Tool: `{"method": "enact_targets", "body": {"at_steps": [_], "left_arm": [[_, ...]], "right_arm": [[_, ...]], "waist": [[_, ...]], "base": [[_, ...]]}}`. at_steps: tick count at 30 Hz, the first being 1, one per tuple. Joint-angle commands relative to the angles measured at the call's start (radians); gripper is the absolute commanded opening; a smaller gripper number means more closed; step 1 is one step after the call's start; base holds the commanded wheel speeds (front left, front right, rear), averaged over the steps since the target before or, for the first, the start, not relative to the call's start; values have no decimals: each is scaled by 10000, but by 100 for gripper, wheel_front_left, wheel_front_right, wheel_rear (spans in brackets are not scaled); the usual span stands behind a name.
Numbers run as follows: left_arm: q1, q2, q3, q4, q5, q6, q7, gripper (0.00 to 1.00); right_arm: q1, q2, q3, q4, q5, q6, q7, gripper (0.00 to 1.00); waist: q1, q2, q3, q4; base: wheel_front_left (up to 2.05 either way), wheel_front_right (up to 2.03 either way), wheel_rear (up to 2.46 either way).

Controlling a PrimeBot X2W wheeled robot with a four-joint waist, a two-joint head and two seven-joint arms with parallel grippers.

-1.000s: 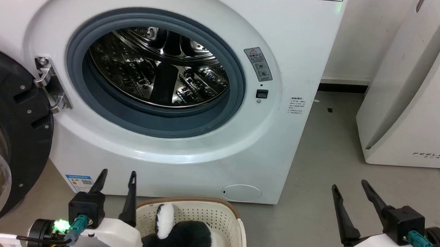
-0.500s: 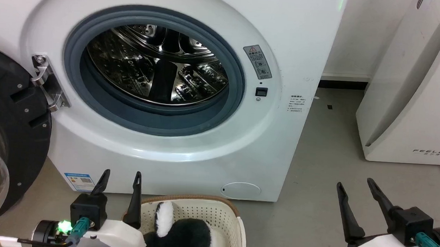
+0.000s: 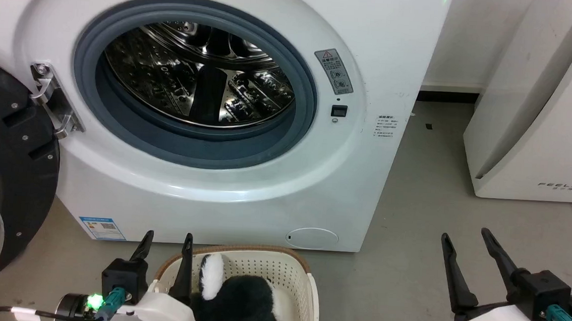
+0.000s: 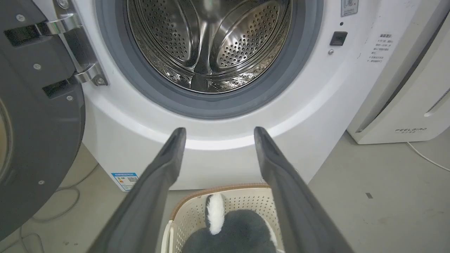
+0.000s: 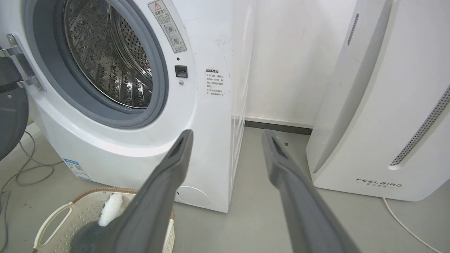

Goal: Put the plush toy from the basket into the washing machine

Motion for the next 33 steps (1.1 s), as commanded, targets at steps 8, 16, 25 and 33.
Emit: {"method": "enact_targets", "body": {"at_steps": [8, 16, 25, 33], "left_arm": [[-484, 2, -115, 726, -303, -26, -249, 100], [-997, 23, -150, 1748, -454, -80, -416, 100], [-1943, 142, -220, 3457, -662, -234, -646, 100], [-2832, 340, -310, 4971, -851, -372, -812, 100]], "right_arm": [[-172, 3, 18, -156, 126, -3, -252, 100], [-334, 3, 35, -270, 174, -4, -419, 100], [-605, 4, 3, -508, 291, -4, -647, 100], [-823, 5, 8, -692, 423, -5, -813, 100]], "waist": [[0, 0, 376, -44], [0, 0, 886, -131], [0, 0, 1763, -321], [0, 0, 2535, -529]], "base": [[0, 0, 0], [0, 0, 0], [0, 0, 0], [0, 0, 0]]}}
